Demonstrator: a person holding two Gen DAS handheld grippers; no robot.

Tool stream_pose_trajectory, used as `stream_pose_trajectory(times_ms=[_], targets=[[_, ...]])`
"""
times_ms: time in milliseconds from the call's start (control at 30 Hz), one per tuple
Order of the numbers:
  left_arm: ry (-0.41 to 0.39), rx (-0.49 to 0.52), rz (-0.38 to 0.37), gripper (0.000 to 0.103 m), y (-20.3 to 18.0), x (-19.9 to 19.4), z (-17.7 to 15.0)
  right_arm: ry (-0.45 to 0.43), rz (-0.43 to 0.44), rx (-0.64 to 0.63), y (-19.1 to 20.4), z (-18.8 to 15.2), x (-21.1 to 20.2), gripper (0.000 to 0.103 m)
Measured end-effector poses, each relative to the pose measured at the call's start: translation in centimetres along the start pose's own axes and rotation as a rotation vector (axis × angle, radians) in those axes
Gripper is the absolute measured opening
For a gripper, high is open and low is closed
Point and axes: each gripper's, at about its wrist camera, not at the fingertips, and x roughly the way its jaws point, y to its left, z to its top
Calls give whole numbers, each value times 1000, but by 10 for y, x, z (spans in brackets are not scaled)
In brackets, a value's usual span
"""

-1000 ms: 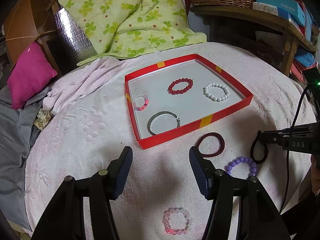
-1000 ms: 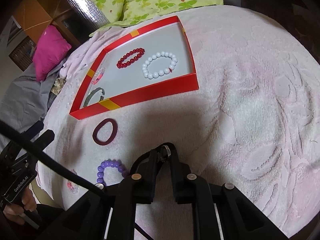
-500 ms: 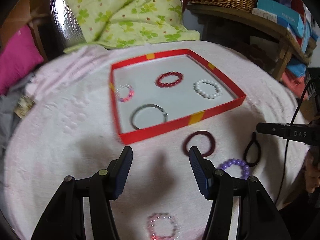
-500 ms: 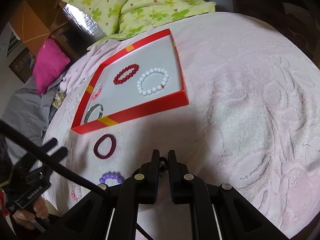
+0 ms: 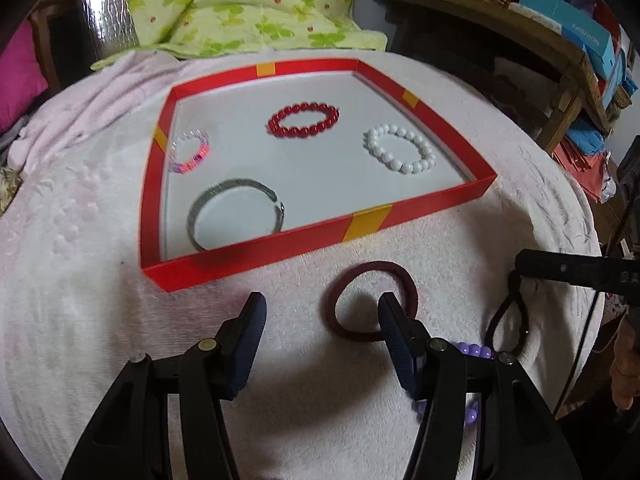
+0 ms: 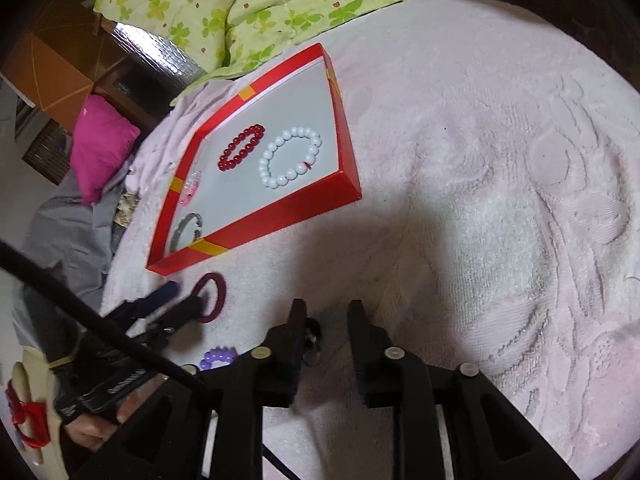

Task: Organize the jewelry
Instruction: 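Grasp the dark red ring with the left tool while the right tool holds the black hair tie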

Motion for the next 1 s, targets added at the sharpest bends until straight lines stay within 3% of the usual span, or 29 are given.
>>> stream_pose_trajectory(times_ms=[200, 600, 667, 767, 1000], targets=[[-20, 14, -6, 51, -2, 4, 1, 7, 20, -9, 2, 0, 3, 29], [-38, 55, -22, 10, -7, 4, 2, 8, -28, -134, 26, -5, 13, 32], [-41, 68, -23, 8, -9, 2, 2, 12, -34, -175, 33, -8, 14, 29], [-44, 84, -26, 7, -11, -2, 1, 20, -41, -225, 40, -13, 17, 14], [-68, 81, -22, 7, -6, -16, 0, -19, -54, -237, 43, -13, 11, 9]])
